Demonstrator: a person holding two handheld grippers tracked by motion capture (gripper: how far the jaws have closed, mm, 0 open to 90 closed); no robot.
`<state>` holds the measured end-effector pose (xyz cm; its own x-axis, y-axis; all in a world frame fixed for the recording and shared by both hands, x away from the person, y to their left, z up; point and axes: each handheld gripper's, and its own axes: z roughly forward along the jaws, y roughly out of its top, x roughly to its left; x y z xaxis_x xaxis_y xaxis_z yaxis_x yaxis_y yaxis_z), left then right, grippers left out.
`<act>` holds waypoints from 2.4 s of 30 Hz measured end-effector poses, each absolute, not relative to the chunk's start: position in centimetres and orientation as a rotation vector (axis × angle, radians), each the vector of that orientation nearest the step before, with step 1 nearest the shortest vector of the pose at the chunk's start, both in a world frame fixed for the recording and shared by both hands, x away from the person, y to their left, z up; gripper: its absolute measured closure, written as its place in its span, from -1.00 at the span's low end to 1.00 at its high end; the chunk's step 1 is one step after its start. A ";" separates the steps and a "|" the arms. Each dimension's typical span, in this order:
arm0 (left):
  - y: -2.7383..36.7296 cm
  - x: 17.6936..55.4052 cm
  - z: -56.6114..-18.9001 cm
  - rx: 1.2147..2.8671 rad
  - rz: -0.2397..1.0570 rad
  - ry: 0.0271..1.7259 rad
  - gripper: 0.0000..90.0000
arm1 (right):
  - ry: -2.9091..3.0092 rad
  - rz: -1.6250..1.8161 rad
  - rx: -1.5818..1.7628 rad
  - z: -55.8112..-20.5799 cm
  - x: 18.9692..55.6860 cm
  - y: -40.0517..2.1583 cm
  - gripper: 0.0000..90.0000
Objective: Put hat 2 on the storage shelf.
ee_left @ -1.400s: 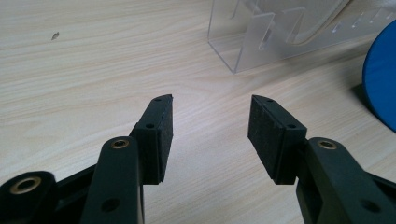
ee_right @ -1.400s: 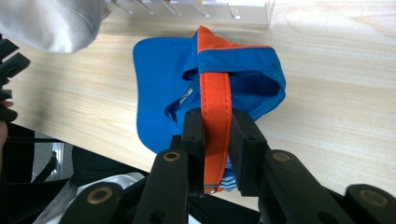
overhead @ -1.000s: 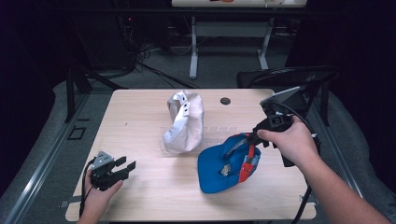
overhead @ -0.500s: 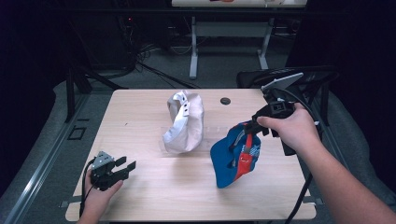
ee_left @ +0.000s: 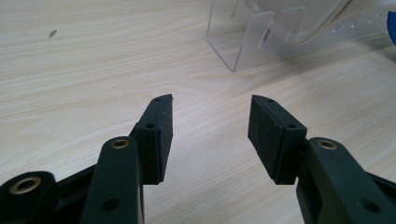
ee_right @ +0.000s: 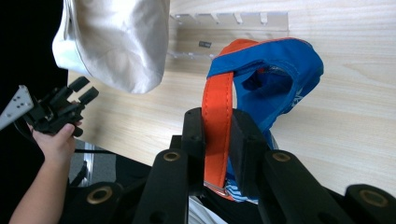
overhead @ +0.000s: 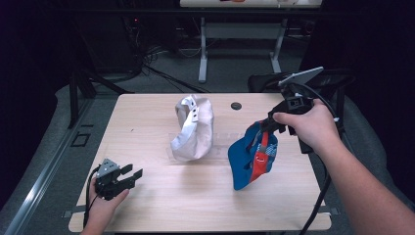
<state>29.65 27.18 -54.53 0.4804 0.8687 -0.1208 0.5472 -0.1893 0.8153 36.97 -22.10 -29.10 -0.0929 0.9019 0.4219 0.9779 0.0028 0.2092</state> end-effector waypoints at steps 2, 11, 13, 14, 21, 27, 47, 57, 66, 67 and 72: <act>27.2 29.7 -54.5 1.865 0.473 1.187 0.13 | -2.101 -0.679 -2.000 -28.7 37.2 -22.2 0.72; 27.4 29.6 -54.5 1.857 0.474 1.188 0.13 | -2.094 -0.693 -2.030 -26.6 38.3 -22.3 0.72; 27.4 29.6 -54.5 1.857 0.474 1.189 0.13 | -2.094 -0.690 -2.031 -26.2 38.6 -22.2 0.72; 27.4 29.6 -54.5 1.856 0.474 1.190 0.13 | -2.098 -0.686 -2.029 -26.0 38.8 -22.1 0.72; 27.4 29.6 -54.3 1.855 0.478 1.182 0.13 | -2.099 -0.701 -2.064 -24.2 39.7 -21.9 0.72; 27.6 29.6 -54.2 1.859 0.480 1.178 0.13 | -2.087 -0.720 -2.098 -23.7 40.8 -22.0 0.72; 27.5 29.8 -54.4 1.863 0.477 1.182 0.13 | -2.024 -0.785 -2.174 -22.9 43.1 -21.5 0.72; 27.6 29.9 -54.5 1.863 0.473 1.180 0.13 | -2.022 -0.776 -2.162 -23.1 44.0 -20.3 0.72; 27.6 29.9 -54.5 1.864 0.472 1.181 0.13 | -2.022 -0.739 -2.168 -24.1 44.8 -19.5 0.72; 27.6 29.9 -54.5 1.865 0.473 1.180 0.13 | -2.021 -0.735 -2.174 -24.2 44.9 -19.4 0.72; 27.7 29.9 -54.5 1.861 0.474 1.182 0.13 | -2.029 -0.738 -2.161 -24.6 45.2 -18.7 0.72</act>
